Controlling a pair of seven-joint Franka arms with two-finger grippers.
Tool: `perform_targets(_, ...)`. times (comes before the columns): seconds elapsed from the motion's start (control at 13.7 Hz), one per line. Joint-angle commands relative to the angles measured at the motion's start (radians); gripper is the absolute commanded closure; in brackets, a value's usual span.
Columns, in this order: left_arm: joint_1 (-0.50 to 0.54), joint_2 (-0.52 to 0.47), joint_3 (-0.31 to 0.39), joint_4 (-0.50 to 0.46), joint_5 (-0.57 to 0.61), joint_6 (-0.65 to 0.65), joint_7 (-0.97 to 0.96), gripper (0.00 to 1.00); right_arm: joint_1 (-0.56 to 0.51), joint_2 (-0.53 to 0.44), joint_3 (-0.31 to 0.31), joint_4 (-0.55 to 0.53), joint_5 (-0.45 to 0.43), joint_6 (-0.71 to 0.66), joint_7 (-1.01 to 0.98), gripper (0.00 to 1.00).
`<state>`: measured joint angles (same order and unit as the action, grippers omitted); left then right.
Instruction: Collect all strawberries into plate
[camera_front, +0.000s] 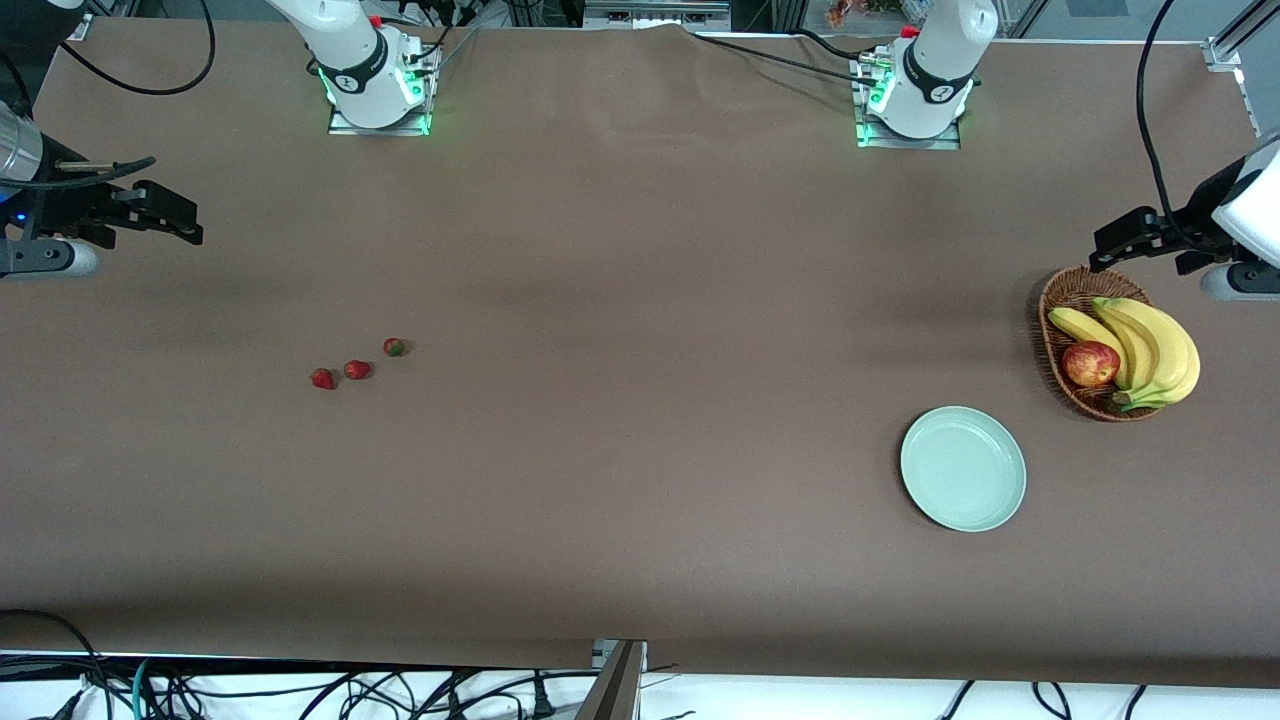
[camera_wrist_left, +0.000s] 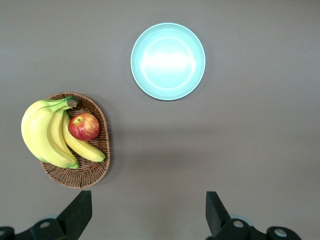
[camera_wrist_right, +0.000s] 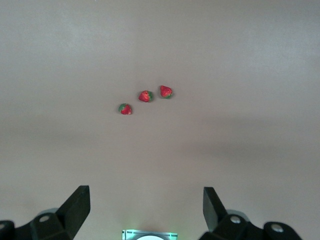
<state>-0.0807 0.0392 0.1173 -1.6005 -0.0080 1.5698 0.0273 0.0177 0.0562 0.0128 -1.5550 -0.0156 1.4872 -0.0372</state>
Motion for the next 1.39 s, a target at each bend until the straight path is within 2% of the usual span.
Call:
perform_targets(0.0,0.003,0.018,0.001,0.037,0.019,-0.017,0.022,0.00,-0.002,0.007,0.009,0.024,-0.014,-0.007,0.017,0.00)
perform_targets(1.02,0.003,0.018,0.001,0.039,0.019,-0.016,0.020,0.00,0.008,0.016,0.009,0.015,-0.012,0.001,0.019,0.00)
perform_targets(1.31,0.003,0.018,0.001,0.040,0.019,-0.016,0.019,0.00,0.008,0.057,0.009,0.015,-0.006,0.018,0.019,0.00)
